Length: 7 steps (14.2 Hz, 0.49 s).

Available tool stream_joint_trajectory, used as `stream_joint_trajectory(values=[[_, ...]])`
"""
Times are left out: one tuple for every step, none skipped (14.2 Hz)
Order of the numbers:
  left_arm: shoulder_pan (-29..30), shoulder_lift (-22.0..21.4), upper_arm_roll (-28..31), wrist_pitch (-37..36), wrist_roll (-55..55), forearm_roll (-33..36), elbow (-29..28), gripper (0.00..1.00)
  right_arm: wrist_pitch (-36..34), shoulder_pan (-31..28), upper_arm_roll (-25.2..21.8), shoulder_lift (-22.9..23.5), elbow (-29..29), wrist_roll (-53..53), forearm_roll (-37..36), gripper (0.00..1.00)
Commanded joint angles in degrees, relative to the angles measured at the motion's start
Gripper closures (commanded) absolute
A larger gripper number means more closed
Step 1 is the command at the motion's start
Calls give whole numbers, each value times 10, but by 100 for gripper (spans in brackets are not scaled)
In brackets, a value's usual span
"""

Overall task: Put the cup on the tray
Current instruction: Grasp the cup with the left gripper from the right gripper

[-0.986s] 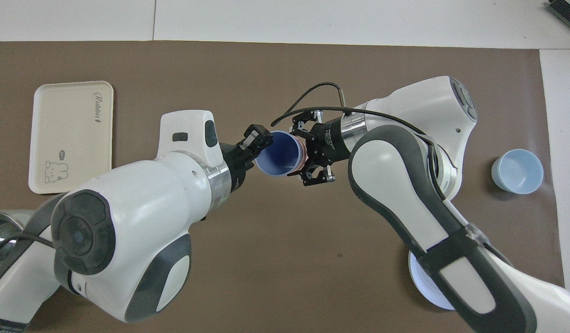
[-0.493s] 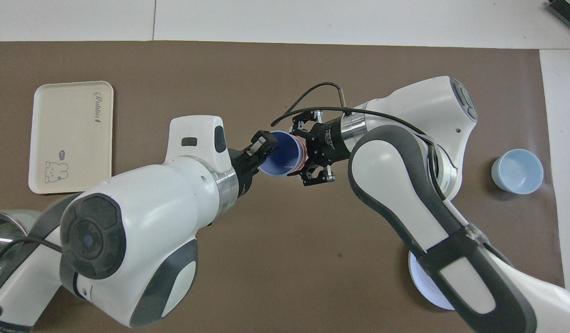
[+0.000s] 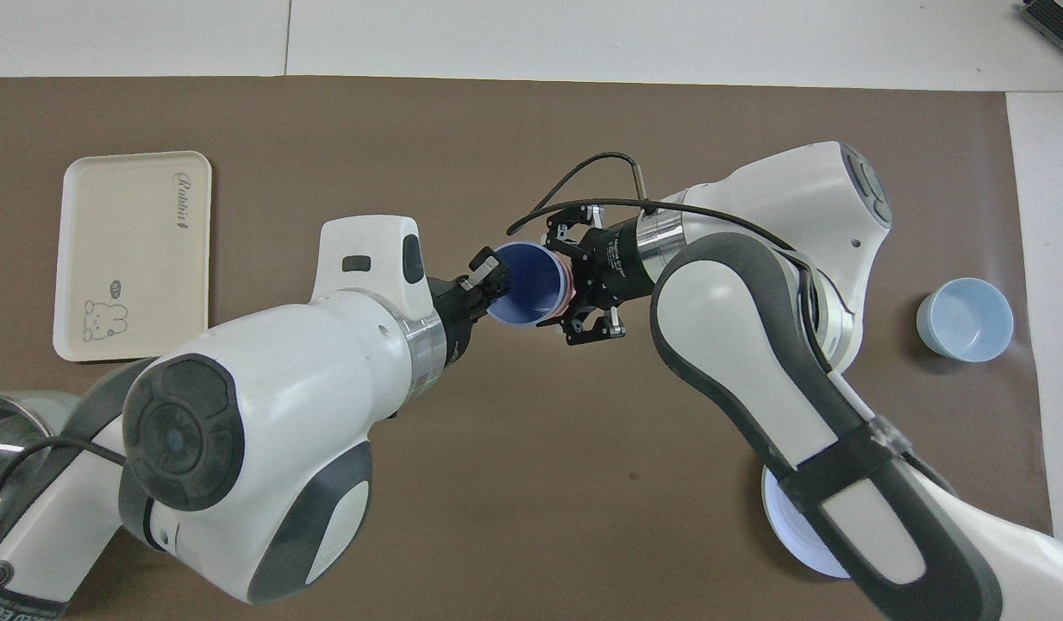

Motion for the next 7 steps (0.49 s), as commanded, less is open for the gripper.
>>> stream_joint_trajectory(values=[[-8,4,8,11,-7,-8,8,100,4,-1,5,-2,0,5,23,100],[-6,5,8,6,-7,-8,12,100,4,-1,5,-2,0,5,23,100],[-4,9,8,0,-7,-8,20,100,4,-1,5,-2,0,5,23,100],[-3,9,8,-12,-7,-8,28,100,4,-2,5,-1,0,5,23,100],[-3,7,11,-35,-6,-8,43,100,4,-4,5,-1,1,5,24,100],[-2,5,13,-63,-5,-8,60,100,4,-6,5,-2,3,4,24,100],[0,2,16,-92,-4,-8,75,100,2,-11,4,-2,4,3,23,100]])
